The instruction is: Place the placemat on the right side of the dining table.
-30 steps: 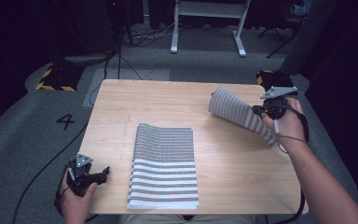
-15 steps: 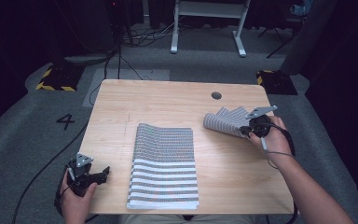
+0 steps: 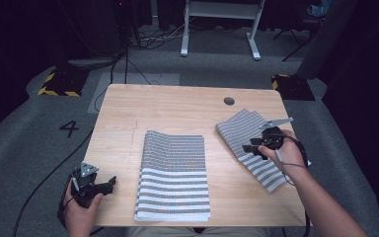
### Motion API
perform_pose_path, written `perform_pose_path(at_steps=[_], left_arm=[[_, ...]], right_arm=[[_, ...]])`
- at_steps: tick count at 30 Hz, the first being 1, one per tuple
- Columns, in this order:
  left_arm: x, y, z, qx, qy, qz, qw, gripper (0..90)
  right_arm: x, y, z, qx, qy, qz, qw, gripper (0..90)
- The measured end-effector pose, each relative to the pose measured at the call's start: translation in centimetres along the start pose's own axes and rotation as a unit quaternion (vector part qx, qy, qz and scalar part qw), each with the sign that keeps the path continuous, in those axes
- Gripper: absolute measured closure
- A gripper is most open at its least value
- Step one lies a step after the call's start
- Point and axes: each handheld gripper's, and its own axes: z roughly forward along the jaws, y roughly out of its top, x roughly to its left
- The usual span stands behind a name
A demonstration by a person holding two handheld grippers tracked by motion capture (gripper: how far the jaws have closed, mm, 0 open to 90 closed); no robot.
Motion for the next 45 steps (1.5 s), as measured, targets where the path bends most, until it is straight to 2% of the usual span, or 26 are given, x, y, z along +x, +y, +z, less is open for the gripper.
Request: perform_pose_path(at_steps=[2, 6, 9, 13, 16, 20, 23, 26, 32, 34, 37, 39, 40, 42, 43, 45], left_arm=[[0.0, 0.0, 0.0, 0.0, 0.0, 0.0, 1.0, 13.2], [0.0, 0.0, 0.0, 0.0, 0.0, 0.0, 1.0, 13.2], [0.0, 0.0, 0.0, 0.0, 0.0, 0.0, 1.0, 13.2], [0.0, 0.0, 0.0, 0.0, 0.0, 0.0, 1.0, 13.2], [0.0, 0.0, 0.0, 0.0, 0.0, 0.0, 1.0, 13.2], [0.0, 0.0, 0.0, 0.0, 0.001, 0.0, 1.0, 13.2], [0.0, 0.0, 0.0, 0.0, 0.001, 0.0, 1.0, 13.2], [0.0, 0.0, 0.0, 0.0, 0.001, 0.0, 1.0, 13.2], [-0.1, 0.0, 0.0, 0.0, 0.002, -0.002, 1.0, 13.4], [-0.1, 0.0, 0.0, 0.0, 0.002, -0.002, 1.0, 13.4], [-0.1, 0.0, 0.0, 0.0, 0.002, -0.002, 1.0, 13.3], [-0.1, 0.0, 0.0, 0.0, 0.002, -0.002, 1.0, 13.3], [-0.1, 0.0, 0.0, 0.0, 0.002, -0.002, 1.0, 13.3], [-0.1, 0.0, 0.0, 0.0, 0.002, -0.002, 1.0, 13.3], [-0.1, 0.0, 0.0, 0.0, 0.002, -0.002, 1.0, 13.3], [-0.1, 0.0, 0.0, 0.0, 0.002, -0.002, 1.0, 13.4]], right_arm=[[-1.0, 0.3, -1.1, -0.026, -0.02, 0.017, 0.9993, 41.4], [-3.9, 0.0, -2.7, -0.045, -0.06, 0.06, 0.9954, 38.3], [-6.1, -1.1, -3.0, -0.032, -0.103, 0.08, 0.9909, 37.1], [-8.2, -3.0, -2.2, -0.009, -0.133, 0.091, 0.9868, 35.3], [-9.9, -4.3, -1.4, -0.004, -0.157, 0.105, 0.9819, 34.4], [-11.6, -5.4, -0.7, 0.015, -0.169, 0.121, 0.9781, 30.8], [-12.0, -5.9, -0.2, 0.019, -0.159, 0.123, 0.9794, 28.7], [-12.5, -6.3, 0.3, 0.017, -0.154, 0.14, 0.978, 27.3], [-13.1, -7.0, 1.3, 0.041, -0.157, 0.136, 0.9772, 26.8], [-12.9, -6.9, 1.1, 0.04, -0.162, 0.137, 0.9765, 38.3], [-12.4, -6.4, 0.0, 0.06, -0.177, 0.107, 0.9765, 64.4], [-12.1, -6.0, -0.7, 0.065, -0.178, 0.096, 0.9773, 75.0], [-12.0, -5.8, -1.1, 0.066, -0.182, 0.085, 0.9773, 84.0], [-11.7, -5.4, -1.7, 0.069, -0.184, 0.07, 0.9779, 89.3], [-11.6, -5.3, -1.8, 0.068, -0.179, 0.065, 0.9792, 90.0], [-11.4, -5.1, -2.0, 0.07, -0.178, 0.062, 0.9795, 90.0]])
